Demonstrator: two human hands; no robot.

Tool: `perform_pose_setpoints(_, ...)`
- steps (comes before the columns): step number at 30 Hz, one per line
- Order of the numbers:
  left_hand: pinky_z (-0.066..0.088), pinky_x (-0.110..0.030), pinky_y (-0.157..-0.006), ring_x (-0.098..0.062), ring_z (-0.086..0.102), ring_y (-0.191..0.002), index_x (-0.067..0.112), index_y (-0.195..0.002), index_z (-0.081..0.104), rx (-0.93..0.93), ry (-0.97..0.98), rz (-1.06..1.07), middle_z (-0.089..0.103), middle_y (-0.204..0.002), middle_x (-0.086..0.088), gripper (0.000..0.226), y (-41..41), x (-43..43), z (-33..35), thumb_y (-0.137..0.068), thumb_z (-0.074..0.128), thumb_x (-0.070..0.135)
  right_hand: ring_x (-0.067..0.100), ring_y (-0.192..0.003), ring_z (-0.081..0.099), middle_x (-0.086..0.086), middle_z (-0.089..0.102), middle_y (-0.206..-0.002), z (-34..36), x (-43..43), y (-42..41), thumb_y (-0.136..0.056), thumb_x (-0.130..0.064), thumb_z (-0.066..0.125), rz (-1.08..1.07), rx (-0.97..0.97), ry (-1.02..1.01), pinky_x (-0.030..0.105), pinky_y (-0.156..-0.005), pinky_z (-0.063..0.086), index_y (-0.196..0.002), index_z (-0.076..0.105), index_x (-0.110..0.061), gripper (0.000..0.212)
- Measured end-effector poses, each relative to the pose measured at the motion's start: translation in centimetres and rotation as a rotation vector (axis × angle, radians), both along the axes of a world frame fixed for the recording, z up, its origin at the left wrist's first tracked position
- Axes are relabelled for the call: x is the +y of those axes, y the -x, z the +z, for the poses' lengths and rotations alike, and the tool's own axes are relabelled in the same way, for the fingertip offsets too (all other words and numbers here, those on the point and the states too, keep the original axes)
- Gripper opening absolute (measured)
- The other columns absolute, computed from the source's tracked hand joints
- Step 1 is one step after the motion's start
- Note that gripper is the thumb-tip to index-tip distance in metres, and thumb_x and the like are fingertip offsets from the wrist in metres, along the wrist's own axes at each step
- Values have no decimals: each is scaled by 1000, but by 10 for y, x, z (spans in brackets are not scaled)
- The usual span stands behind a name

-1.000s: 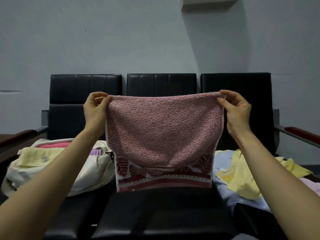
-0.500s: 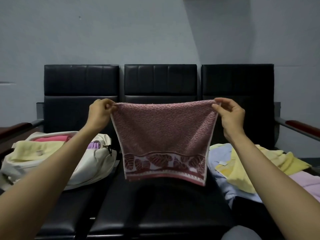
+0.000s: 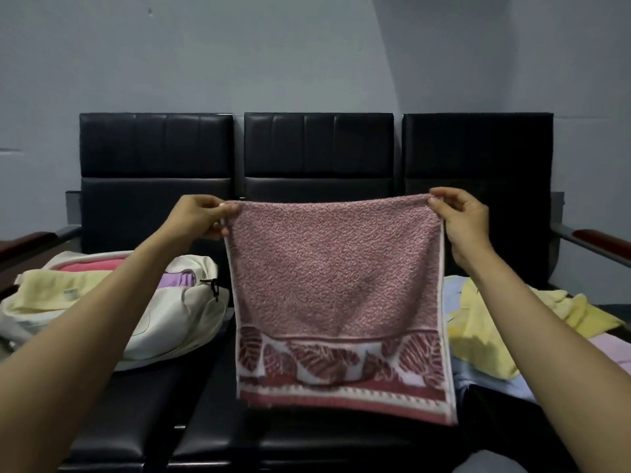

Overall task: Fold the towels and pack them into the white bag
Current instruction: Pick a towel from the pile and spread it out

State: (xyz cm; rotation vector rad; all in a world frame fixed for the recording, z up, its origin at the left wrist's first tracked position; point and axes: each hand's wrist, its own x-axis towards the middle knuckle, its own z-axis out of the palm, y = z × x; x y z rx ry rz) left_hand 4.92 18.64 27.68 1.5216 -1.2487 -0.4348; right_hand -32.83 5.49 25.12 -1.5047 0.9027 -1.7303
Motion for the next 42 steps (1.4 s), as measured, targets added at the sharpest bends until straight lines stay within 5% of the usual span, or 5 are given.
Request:
perform_pose_setpoints(17, 60, -33, -72, -21, 67, -70, 1, -68, 57, 312, -420, 12, 63, -65, -11, 32, 6, -33, -196, -82, 74, 24, 16, -79, 58, 6, 63, -83, -176, -33, 7, -87, 2, 52, 9, 43, -628, 26, -72, 50, -79, 66, -13, 22)
perform_pose_setpoints(27, 36, -13, -34, -2, 43, -30, 5, -61, 46, 225, -616, -68, 48, -38, 1, 34, 25, 15, -220, -78, 68, -14, 14, -69, 61, 10, 61, -67, -192, 19, 36, -79, 3, 72, 274, 529, -640, 23, -74, 51, -84, 66, -6, 12)
perform_pose_setpoints(34, 44, -20, -47, -11, 52, -49, 6, -73, 57, 65, -875, -198, 58, -59, -6, 24, 11, 19, -244, -75, 81, 10, 1, -48, 47, -4, 55, -55, -193, 24, 50, -74, 0, 79, 442, 1095, -712, 9, -47, 33, -85, 69, -4, 15)
perform_pose_setpoints(38, 41, -26, -65, -15, 59, -83, 11, -94, 60, -287, -799, 44, 65, -93, -3, 49, 9, 5, -253, -69, 81, 48, 6, -63, 56, -9, 61, -64, -201, 17, 34, -74, -10, 78, 152, 1185, -514, 16, -55, 37, -70, 66, -22, 17)
perform_pose_setpoints(42, 40, -28, -71, -26, 60, -103, 3, -106, 55, -280, -871, 77, 62, -112, -12, 59, 19, -6, -259, -72, 81, 44, 12, -89, 57, -5, 58, -95, -210, 17, 2, -80, -23, 75, 258, 1262, -290, 17, -76, 42, -88, 68, -31, 13)
